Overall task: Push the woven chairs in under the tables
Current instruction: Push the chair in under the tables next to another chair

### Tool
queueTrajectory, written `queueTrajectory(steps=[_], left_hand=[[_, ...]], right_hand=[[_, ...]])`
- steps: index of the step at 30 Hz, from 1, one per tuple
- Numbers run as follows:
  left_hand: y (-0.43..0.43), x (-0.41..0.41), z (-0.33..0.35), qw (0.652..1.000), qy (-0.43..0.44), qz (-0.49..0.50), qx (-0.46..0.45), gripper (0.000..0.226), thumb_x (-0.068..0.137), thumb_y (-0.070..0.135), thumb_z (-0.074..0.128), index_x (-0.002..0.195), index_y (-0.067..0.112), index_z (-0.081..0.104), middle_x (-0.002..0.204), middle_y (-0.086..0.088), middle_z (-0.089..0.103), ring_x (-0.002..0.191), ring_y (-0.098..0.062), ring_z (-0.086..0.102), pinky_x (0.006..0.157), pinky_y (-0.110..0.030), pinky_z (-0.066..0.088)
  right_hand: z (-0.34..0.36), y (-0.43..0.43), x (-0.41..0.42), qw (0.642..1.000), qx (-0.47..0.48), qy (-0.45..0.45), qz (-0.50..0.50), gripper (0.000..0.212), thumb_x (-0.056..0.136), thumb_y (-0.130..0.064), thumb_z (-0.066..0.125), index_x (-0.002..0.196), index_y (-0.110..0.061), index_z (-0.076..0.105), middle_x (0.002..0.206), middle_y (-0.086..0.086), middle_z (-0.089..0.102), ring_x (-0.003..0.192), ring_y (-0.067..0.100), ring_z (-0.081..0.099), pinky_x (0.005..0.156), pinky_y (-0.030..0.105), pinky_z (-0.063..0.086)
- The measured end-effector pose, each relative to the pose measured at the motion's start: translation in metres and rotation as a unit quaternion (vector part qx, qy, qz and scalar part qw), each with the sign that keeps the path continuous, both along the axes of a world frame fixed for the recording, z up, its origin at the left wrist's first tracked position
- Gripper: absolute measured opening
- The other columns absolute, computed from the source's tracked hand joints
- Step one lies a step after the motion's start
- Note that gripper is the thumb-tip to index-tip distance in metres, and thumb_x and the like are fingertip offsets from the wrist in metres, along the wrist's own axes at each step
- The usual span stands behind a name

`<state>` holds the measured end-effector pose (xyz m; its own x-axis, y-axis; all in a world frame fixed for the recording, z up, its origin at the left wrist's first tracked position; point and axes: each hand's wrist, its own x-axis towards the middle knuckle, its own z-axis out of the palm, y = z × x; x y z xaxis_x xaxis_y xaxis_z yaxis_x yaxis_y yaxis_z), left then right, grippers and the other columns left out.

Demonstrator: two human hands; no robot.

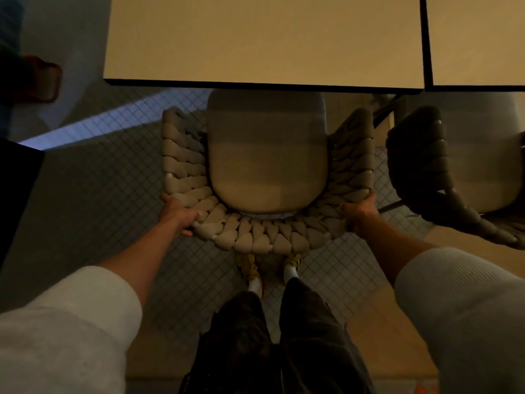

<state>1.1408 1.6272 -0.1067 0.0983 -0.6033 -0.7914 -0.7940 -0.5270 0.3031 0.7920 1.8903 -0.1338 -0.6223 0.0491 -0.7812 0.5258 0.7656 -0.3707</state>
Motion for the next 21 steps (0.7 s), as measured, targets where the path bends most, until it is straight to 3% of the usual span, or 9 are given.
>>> queueTrajectory(steps=[4, 6, 8, 11, 13, 15, 16, 19, 21], left_hand=[[-0.010, -0.009, 0.004, 1.000, 0.020, 0.004, -0.011, 0.082, 0.090, 0.010, 0.076, 0.147, 0.015, 0.018, 0.124, -0.005, 0.054, 0.106, -0.037, 0.066, 0.073, -0.060, 0.062], [-0.020, -0.009, 0.004, 1.000, 0.013, 0.001, -0.016, 0.078, 0.091, 0.014, 0.076, 0.147, 0.017, 0.022, 0.142, -0.008, 0.048, 0.110, -0.040, 0.065, 0.065, -0.058, 0.063], [-0.034, -0.005, 0.001, 1.000, 0.000, -0.024, -0.010, 0.069, 0.093, 0.017, 0.074, 0.145, 0.017, 0.029, 0.156, -0.012, 0.037, 0.102, -0.041, 0.066, 0.054, -0.050, 0.063], [-0.048, -0.007, 0.001, 0.997, -0.028, -0.075, 0.017, 0.055, 0.093, 0.019, 0.076, 0.137, 0.007, 0.045, 0.144, -0.018, 0.052, 0.088, -0.034, 0.069, 0.059, -0.049, 0.064], [-0.050, -0.014, 0.000, 0.990, -0.061, -0.122, 0.026, 0.029, 0.096, 0.020, 0.072, 0.113, 0.004, 0.054, 0.125, -0.019, 0.062, 0.092, -0.032, 0.068, 0.070, -0.048, 0.063], [-0.050, -0.021, -0.004, 0.985, -0.075, -0.147, 0.038, 0.017, 0.098, 0.017, 0.067, 0.098, 0.007, 0.053, 0.117, -0.018, 0.061, 0.094, -0.031, 0.063, 0.078, -0.047, 0.060], [-0.051, -0.023, -0.007, 0.985, -0.077, -0.152, 0.041, 0.015, 0.097, 0.014, 0.067, 0.099, 0.007, 0.054, 0.118, -0.018, 0.059, 0.094, -0.032, 0.062, 0.078, -0.047, 0.060], [-0.054, -0.026, -0.013, 0.986, -0.075, -0.146, 0.027, 0.026, 0.091, 0.008, 0.071, 0.114, 0.003, 0.059, 0.121, -0.016, 0.061, 0.091, -0.033, 0.064, 0.058, -0.041, 0.056], [-0.056, -0.023, -0.017, 0.988, -0.069, -0.137, 0.035, 0.028, 0.092, 0.007, 0.069, 0.117, 0.002, 0.060, 0.125, -0.017, 0.063, 0.096, -0.035, 0.067, 0.062, -0.045, 0.059]], right_hand=[[0.008, -0.005, -0.006, 1.000, 0.013, 0.019, 0.010, 0.085, 0.090, -0.016, 0.079, 0.158, -0.031, 0.030, 0.150, 0.020, 0.046, 0.130, 0.047, 0.054, 0.088, 0.062, 0.057], [0.006, -0.002, -0.007, 1.000, 0.009, 0.025, 0.008, 0.080, 0.091, -0.017, 0.079, 0.155, -0.030, 0.032, 0.149, 0.020, 0.046, 0.129, 0.047, 0.055, 0.085, 0.061, 0.059], [0.006, 0.000, -0.007, 0.999, 0.012, 0.032, 0.010, 0.079, 0.092, -0.021, 0.079, 0.154, -0.031, 0.032, 0.149, 0.020, 0.046, 0.129, 0.046, 0.054, 0.087, 0.059, 0.059], [0.011, -0.001, -0.008, 0.999, 0.002, 0.039, 0.017, 0.083, 0.090, -0.025, 0.081, 0.156, -0.031, 0.030, 0.151, 0.019, 0.045, 0.134, 0.046, 0.051, 0.091, 0.057, 0.057], [0.013, -0.001, -0.008, 0.999, 0.007, 0.038, 0.025, 0.084, 0.091, -0.027, 0.080, 0.157, -0.028, 0.028, 0.152, 0.020, 0.046, 0.135, 0.047, 0.051, 0.098, 0.062, 0.055], [0.015, -0.002, -0.008, 0.999, 0.020, 0.029, 0.039, 0.084, 0.093, -0.028, 0.078, 0.158, -0.026, 0.025, 0.153, 0.021, 0.045, 0.136, 0.047, 0.050, 0.103, 0.063, 0.053], [0.014, -0.003, -0.008, 0.999, 0.022, 0.026, 0.042, 0.085, 0.094, -0.028, 0.077, 0.159, -0.025, 0.022, 0.153, 0.022, 0.044, 0.136, 0.047, 0.050, 0.104, 0.062, 0.052], [0.014, -0.006, -0.009, 0.999, 0.023, 0.012, 0.037, 0.092, 0.095, -0.025, 0.075, 0.163, -0.028, 0.014, 0.156, 0.024, 0.041, 0.138, 0.048, 0.047, 0.103, 0.068, 0.050], [0.011, -0.007, -0.012, 0.999, 0.032, 0.009, 0.038, 0.097, 0.095, -0.025, 0.076, 0.165, -0.029, 0.008, 0.158, 0.024, 0.038, 0.140, 0.049, 0.046, 0.102, 0.070, 0.050]])
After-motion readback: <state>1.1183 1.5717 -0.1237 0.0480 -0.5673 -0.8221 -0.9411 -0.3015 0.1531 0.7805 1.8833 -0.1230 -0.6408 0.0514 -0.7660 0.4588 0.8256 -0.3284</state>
